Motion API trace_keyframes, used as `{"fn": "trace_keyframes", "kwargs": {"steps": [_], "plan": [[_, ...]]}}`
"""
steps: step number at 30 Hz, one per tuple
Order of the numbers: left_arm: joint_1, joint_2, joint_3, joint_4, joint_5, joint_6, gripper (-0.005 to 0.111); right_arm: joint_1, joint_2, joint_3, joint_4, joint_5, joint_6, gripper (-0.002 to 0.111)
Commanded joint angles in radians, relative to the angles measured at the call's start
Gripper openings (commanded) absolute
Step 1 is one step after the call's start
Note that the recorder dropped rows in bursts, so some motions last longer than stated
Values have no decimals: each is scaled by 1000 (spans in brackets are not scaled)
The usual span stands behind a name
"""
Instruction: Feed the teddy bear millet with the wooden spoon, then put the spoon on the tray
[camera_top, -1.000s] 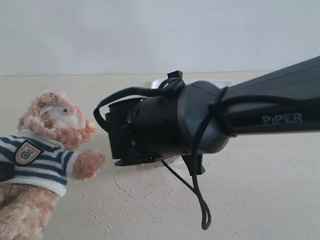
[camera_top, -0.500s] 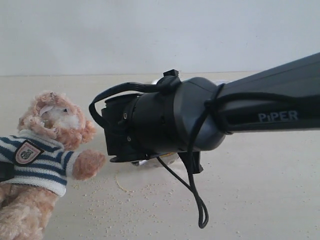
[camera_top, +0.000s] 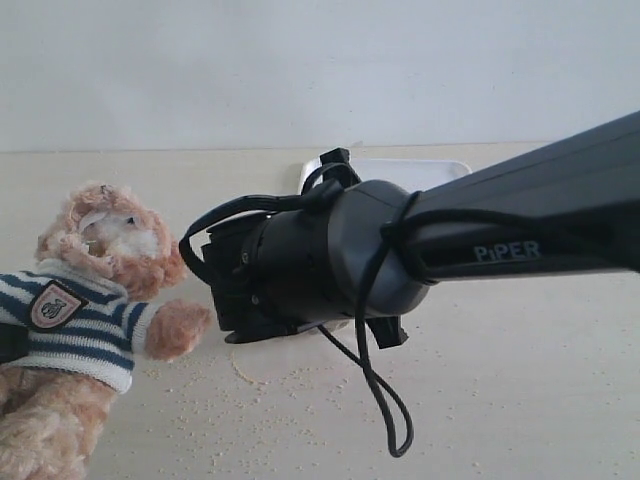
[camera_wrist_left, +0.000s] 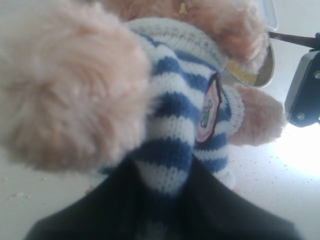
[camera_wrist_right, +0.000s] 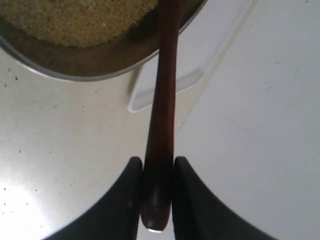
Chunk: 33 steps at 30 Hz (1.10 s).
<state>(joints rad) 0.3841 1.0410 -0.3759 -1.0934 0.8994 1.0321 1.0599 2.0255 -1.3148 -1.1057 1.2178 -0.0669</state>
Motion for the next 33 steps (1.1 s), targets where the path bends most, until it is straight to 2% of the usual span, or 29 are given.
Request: {"fn": "trace_keyframes", "kwargs": {"steps": [1, 33], "plan": [[3, -8, 2, -16, 9, 6, 5, -4, -4, -4, 72, 3, 5, 14], [3, -8, 2, -16, 9, 6, 5, -4, -49, -4, 324, 3, 1, 14]]}}
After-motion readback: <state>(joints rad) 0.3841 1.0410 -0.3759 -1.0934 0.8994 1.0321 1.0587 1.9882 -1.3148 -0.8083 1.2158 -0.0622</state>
